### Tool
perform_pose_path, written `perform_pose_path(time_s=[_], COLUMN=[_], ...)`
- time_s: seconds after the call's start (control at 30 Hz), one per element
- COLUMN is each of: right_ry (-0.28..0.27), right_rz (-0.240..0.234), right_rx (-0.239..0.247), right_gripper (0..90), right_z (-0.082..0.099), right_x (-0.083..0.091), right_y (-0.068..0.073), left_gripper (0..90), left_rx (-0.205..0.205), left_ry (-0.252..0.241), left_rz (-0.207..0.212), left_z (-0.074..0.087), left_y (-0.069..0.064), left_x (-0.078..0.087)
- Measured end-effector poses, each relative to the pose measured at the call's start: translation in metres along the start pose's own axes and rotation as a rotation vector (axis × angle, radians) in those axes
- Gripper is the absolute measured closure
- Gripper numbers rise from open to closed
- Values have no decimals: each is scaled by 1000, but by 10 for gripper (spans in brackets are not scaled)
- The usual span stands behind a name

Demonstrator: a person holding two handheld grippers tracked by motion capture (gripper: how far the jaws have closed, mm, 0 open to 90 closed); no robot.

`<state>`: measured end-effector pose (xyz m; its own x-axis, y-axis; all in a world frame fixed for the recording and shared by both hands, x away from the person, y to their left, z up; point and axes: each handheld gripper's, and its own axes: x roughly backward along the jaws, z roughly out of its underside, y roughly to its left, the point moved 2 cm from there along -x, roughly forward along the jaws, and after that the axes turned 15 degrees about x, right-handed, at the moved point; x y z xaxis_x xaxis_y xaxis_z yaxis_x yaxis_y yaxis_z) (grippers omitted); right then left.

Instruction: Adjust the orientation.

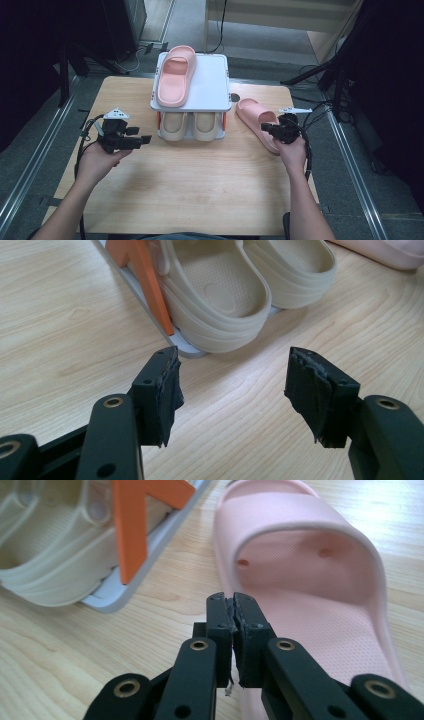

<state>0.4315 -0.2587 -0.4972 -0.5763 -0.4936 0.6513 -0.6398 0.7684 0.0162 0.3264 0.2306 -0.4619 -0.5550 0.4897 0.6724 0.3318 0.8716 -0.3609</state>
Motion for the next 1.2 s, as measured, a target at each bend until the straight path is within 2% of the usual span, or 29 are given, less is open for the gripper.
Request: perform_pose_path(time_s=[0.2,0.4,0.73,0.93,1.2], right_ry=[12,40,63,63,70], right_rz=[15,16,10,0,-11], right_rx=[-22,-37,-16,-24,-8], right_gripper=[872,872,869,870,866], right_z=[3,5,-1,-3,-8], right_x=[-6,-14,-24,-26,-32], right_y=[-10,-16,-13,-12,-4], left_gripper=[385,385,384,384,383], left_rx=[12,7,9,20,26], left_ry=[-13,-4,14,15,23], left_rz=[-4,-9,-11,-10,-16], left_z=[9,16,24,27,28], left_y=[1,2,3,5,8], left_x=[3,1,-1,-1,-2])
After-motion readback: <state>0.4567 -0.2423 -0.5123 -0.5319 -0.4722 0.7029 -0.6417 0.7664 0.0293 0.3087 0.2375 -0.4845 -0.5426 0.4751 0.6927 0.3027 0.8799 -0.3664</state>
